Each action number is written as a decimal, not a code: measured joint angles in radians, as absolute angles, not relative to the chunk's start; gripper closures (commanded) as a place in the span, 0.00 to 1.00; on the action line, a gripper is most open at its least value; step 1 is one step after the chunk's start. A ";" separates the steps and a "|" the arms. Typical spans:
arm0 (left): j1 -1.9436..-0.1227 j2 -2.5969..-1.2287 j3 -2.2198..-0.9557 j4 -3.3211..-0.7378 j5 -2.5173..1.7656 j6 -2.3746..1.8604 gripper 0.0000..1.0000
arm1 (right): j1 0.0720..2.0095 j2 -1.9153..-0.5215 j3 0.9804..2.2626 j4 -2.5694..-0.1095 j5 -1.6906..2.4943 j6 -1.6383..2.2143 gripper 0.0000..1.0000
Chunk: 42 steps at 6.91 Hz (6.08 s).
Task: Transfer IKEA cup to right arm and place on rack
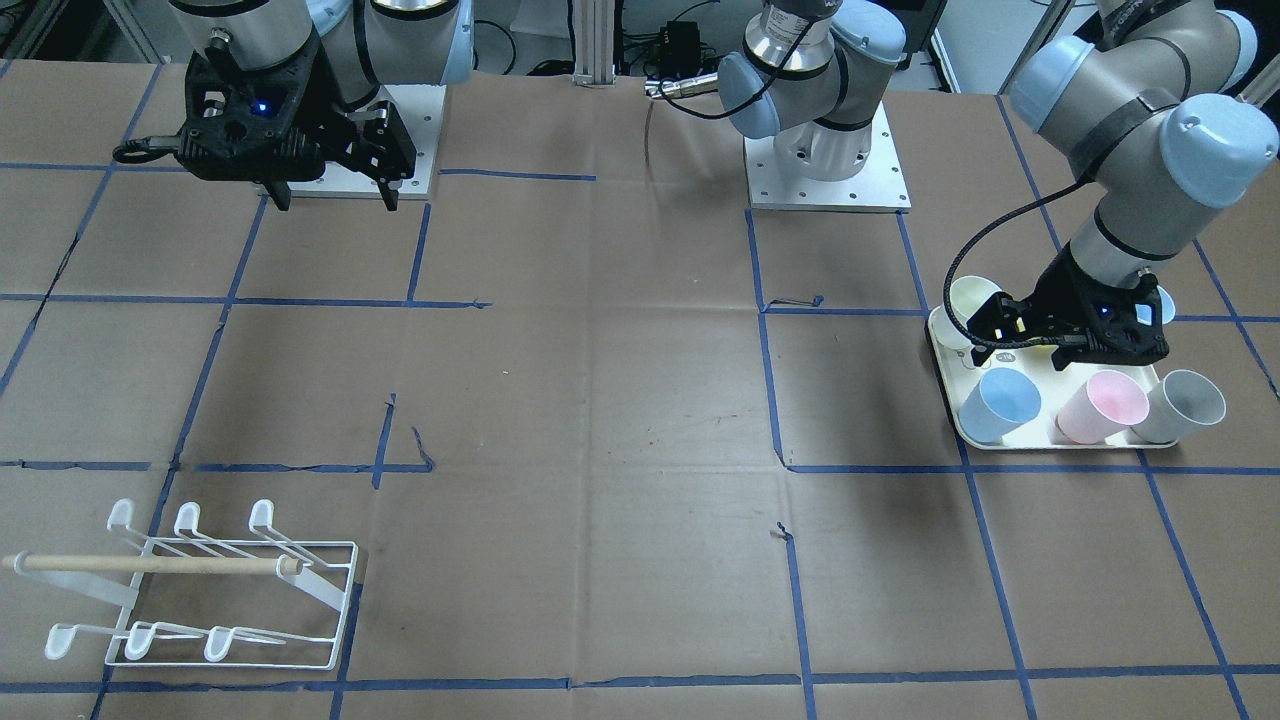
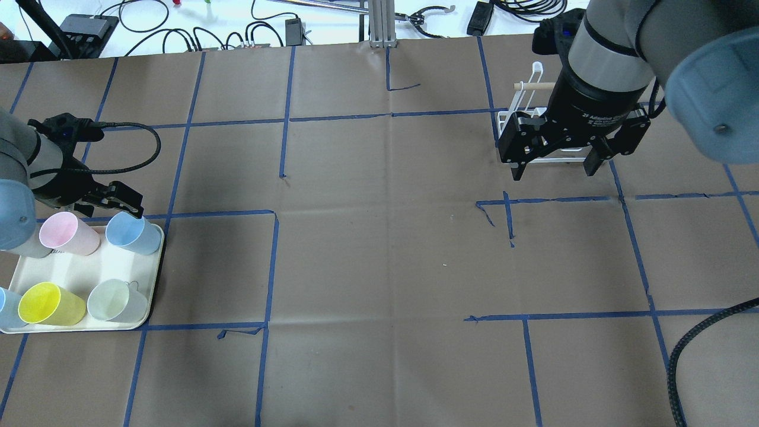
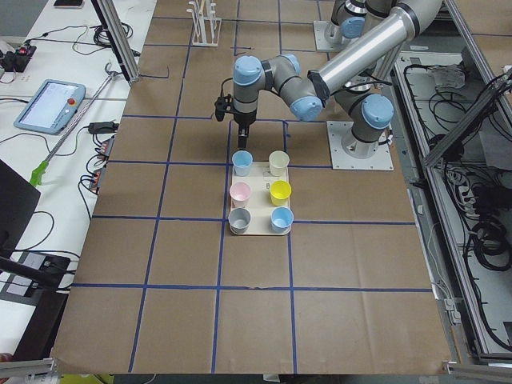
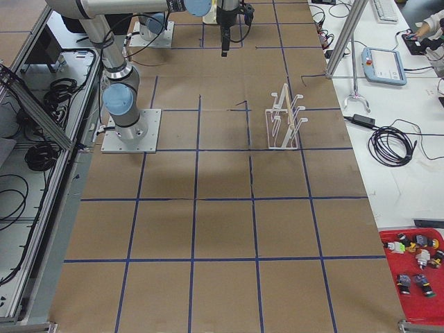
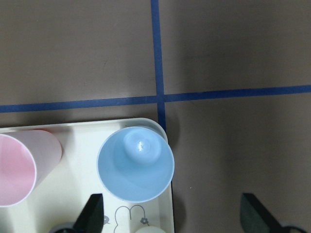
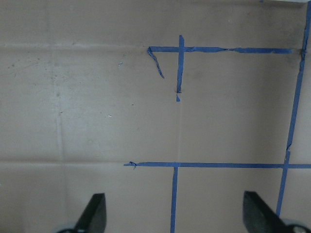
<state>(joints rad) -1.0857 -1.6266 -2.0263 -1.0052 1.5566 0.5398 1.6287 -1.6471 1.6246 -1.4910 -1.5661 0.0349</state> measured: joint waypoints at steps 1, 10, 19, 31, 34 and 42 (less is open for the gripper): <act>-1.088 -1.658 -2.050 -0.949 1.556 0.528 0.01 | 1.629 -1.647 1.624 -1.491 -1.566 0.035 0.00; -1.091 -1.734 -2.089 -0.886 1.566 0.521 1.00 | 1.629 -1.643 1.629 -1.492 -1.565 0.037 0.00; -1.094 -1.706 -1.684 -1.366 1.614 0.511 1.00 | 1.629 -1.640 1.631 -1.493 -1.565 0.037 0.00; -1.252 -1.712 -1.475 -1.518 1.399 0.495 1.00 | 1.629 -1.639 1.632 -1.503 -1.564 0.038 0.01; -1.304 -1.701 -1.516 -1.424 1.096 0.537 1.00 | 1.627 -1.624 1.648 -1.647 -1.532 0.045 0.01; -1.470 -1.708 -1.948 -0.384 0.741 0.429 1.00 | 1.601 -1.517 1.993 -2.769 -0.910 0.967 0.01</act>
